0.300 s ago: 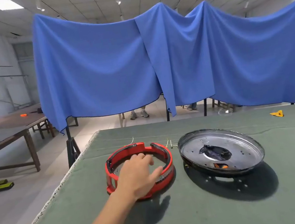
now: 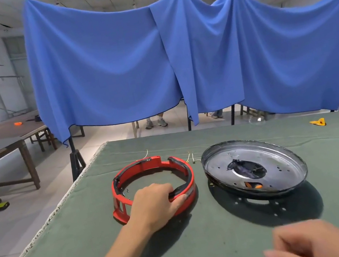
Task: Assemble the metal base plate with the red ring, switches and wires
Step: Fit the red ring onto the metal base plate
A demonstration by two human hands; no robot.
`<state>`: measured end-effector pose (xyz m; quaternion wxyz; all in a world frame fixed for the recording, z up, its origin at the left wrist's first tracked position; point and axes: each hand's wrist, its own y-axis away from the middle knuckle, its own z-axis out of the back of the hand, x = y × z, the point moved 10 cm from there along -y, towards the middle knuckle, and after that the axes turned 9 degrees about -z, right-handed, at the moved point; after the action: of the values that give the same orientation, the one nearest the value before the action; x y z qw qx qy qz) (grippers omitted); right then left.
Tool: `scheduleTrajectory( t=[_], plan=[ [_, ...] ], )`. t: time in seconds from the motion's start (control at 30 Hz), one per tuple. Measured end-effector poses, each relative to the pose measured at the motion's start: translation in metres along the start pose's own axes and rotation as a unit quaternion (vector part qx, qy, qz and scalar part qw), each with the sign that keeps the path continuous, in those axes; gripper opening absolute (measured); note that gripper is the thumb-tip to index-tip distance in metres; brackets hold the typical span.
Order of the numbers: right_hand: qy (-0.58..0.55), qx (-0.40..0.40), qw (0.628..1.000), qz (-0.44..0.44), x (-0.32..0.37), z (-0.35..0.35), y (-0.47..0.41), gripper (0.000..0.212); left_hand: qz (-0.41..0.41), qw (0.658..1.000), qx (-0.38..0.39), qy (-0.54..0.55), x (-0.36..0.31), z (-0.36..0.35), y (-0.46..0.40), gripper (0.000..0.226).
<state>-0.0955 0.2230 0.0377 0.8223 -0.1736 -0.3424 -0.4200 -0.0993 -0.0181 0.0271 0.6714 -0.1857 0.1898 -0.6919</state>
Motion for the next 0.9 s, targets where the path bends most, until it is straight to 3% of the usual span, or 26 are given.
scheduleTrajectory(
  t=[0.2,0.33,0.4,0.47,0.53,0.63,0.73,0.9],
  plan=[
    [0.020,-0.175,0.984,0.018,0.026,-0.035,-0.095,0.019,0.026,0.996,-0.061,0.059,0.010,0.011,0.009,0.051],
    [0.059,-0.139,0.989,-0.014,0.010,-0.076,-0.141,0.019,0.105,0.975,-0.147,0.131,0.023,0.031,0.012,0.053],
    [-0.145,-0.099,0.983,-0.057,0.002,-0.082,-0.153,0.035,0.109,0.971,-0.162,0.135,0.020,0.034,0.011,0.051],
    [-0.339,-0.057,0.934,-0.103,-0.008,-0.087,-0.160,0.050,0.082,0.979,-0.148,0.112,0.011,0.032,0.009,0.048],
    [-0.397,-0.006,0.911,-0.117,-0.009,-0.090,-0.162,0.056,0.025,0.989,-0.120,0.077,-0.005,0.028,0.007,0.042],
    [-0.439,0.032,0.888,-0.132,-0.011,-0.091,-0.161,0.036,-0.060,0.993,-0.083,0.053,-0.031,0.020,0.003,0.025],
    [-0.466,0.020,0.870,-0.163,-0.020,-0.092,-0.163,0.008,-0.098,0.992,-0.073,0.009,-0.047,0.021,0.000,0.028],
    [-0.480,-0.024,0.864,-0.151,-0.026,-0.088,-0.167,0.007,-0.136,0.980,-0.064,-0.129,-0.059,0.013,-0.001,0.032]
  ],
)
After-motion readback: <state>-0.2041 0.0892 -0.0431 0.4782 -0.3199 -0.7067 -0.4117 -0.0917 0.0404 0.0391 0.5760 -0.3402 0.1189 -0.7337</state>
